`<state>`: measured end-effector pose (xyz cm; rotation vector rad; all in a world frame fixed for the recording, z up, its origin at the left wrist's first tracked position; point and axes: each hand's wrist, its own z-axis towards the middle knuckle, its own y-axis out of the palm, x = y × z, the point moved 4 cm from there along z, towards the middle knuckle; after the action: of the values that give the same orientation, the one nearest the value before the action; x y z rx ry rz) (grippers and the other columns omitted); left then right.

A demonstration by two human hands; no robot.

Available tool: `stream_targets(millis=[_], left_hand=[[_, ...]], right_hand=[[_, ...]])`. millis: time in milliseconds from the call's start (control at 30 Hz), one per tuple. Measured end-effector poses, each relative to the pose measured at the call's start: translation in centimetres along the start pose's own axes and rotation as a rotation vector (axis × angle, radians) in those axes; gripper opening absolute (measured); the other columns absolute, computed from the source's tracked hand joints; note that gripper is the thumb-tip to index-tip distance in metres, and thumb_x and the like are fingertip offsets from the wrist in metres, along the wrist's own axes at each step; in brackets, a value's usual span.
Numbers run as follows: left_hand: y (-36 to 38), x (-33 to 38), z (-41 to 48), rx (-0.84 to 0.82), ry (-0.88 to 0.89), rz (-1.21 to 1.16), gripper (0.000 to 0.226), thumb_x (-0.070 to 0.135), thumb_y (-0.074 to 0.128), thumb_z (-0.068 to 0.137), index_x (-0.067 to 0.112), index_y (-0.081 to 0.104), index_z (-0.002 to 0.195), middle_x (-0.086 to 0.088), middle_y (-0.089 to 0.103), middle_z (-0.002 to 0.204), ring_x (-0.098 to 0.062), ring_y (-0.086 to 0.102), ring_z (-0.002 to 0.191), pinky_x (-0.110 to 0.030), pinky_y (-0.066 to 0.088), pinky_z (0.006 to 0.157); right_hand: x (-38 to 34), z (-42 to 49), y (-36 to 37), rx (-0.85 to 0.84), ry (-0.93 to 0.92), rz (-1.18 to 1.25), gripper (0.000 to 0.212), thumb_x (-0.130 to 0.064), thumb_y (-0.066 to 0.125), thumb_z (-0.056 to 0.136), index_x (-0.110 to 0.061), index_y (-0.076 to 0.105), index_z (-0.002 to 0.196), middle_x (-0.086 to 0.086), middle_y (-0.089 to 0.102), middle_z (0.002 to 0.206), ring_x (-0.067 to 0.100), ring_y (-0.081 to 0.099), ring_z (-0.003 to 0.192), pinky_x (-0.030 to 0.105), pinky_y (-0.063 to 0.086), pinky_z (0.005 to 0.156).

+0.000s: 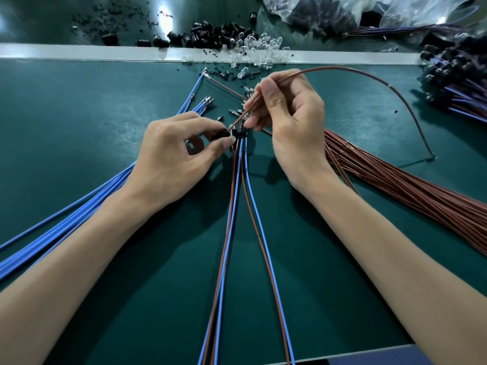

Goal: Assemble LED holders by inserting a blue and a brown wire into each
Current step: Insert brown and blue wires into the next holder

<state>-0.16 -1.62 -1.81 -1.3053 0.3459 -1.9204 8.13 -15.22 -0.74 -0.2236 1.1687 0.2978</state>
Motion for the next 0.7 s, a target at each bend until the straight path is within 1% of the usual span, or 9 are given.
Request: stream_targets(millis=[133,200,233,300,367,467,533,633,700], left_hand=[[0.1,-0.1,-0.1,-0.01,0.0,0.002,0.021,0.03,0.067,0.085,0.011,0.074,0.093,0.008,0.061,0.076,0.0,0.048,0.056,-0.01,0.035,0.058],[0.1,-0.1,0.0,-0.012,-0.002,0.0,0.021,0.029,0.066,0.086,0.01,0.074,0.092,0.01,0.06,0.075,0.001,0.048,0.056,-0.01,0.036,0.058],[0.2,-0.1,0.0,-0.012,-0.003,-0.007,0.021,0.028,0.065,0.087,0.01,0.074,0.092,0.008,0.061,0.075,0.0,0.049,0.057,-0.012,0.037,0.058],[0.2,-0.1,0.0,-0.016,-0.015,-0.032,0.025,0.029,0.061,0.089,0.007,0.073,0.094,-0.001,0.065,0.078,-0.008,0.054,0.059,-0.024,0.045,0.059],[0.2,-0.2,0.0,-0.024,-0.019,-0.05,0.027,0.028,0.058,0.09,0.005,0.071,0.095,-0.008,0.066,0.08,-0.024,0.058,0.063,-0.038,0.048,0.062],[0.3,0.0,0.0,-0.052,0.007,-0.073,0.026,0.024,0.055,0.093,0.003,0.071,0.097,-0.01,0.066,0.081,-0.03,0.058,0.065,-0.046,0.049,0.063],[0.4,0.0,0.0,-0.066,0.022,-0.073,0.025,0.022,0.054,0.093,0.004,0.071,0.097,-0.01,0.065,0.08,-0.029,0.058,0.065,-0.046,0.049,0.062],[0.3,0.0,0.0,-0.062,0.022,-0.076,0.023,0.021,0.056,0.092,0.004,0.07,0.098,-0.007,0.065,0.08,-0.021,0.056,0.063,-0.041,0.047,0.062],[0.3,0.0,0.0,-0.058,0.025,-0.071,0.023,0.021,0.057,0.092,0.004,0.07,0.098,-0.006,0.065,0.08,-0.019,0.056,0.063,-0.036,0.047,0.062]], right_hand=[[0.3,0.0,0.3,-0.069,0.031,0.003,0.012,-0.009,0.048,0.099,-0.012,0.051,0.087,0.002,0.066,0.073,0.013,0.064,0.052,0.021,0.049,0.053],[0.4,0.0,0.3,-0.102,0.044,-0.005,0.014,-0.009,0.048,0.099,-0.014,0.051,0.086,0.003,0.066,0.073,0.013,0.064,0.052,0.021,0.049,0.054],[0.4,0.0,0.3,-0.099,0.042,-0.006,0.014,-0.009,0.048,0.099,-0.014,0.051,0.086,0.003,0.067,0.073,0.012,0.063,0.052,0.022,0.05,0.055],[0.4,0.1,0.1,-0.063,0.031,0.012,0.013,-0.009,0.048,0.099,-0.012,0.051,0.086,0.003,0.066,0.073,0.012,0.063,0.051,0.025,0.051,0.055],[0.4,0.1,0.0,-0.04,0.027,0.034,0.013,-0.009,0.047,0.099,-0.011,0.051,0.087,0.003,0.066,0.072,0.011,0.062,0.051,0.026,0.052,0.055],[0.5,-0.1,0.5,-0.126,0.047,-0.024,0.015,-0.008,0.052,0.097,-0.016,0.054,0.084,0.002,0.066,0.075,0.011,0.064,0.054,0.024,0.053,0.056],[0.7,-0.3,1.1,-0.203,0.06,-0.089,0.016,-0.008,0.057,0.093,-0.019,0.057,0.082,-0.001,0.064,0.075,0.01,0.064,0.056,0.028,0.055,0.06],[0.8,-0.4,1.2,-0.213,0.054,-0.123,0.014,-0.009,0.062,0.09,-0.019,0.061,0.081,-0.004,0.064,0.075,0.009,0.063,0.06,0.033,0.057,0.066],[0.7,-0.4,1.0,-0.2,0.052,-0.118,0.011,-0.009,0.064,0.089,-0.018,0.064,0.082,-0.006,0.064,0.076,0.005,0.063,0.061,0.025,0.055,0.064]])
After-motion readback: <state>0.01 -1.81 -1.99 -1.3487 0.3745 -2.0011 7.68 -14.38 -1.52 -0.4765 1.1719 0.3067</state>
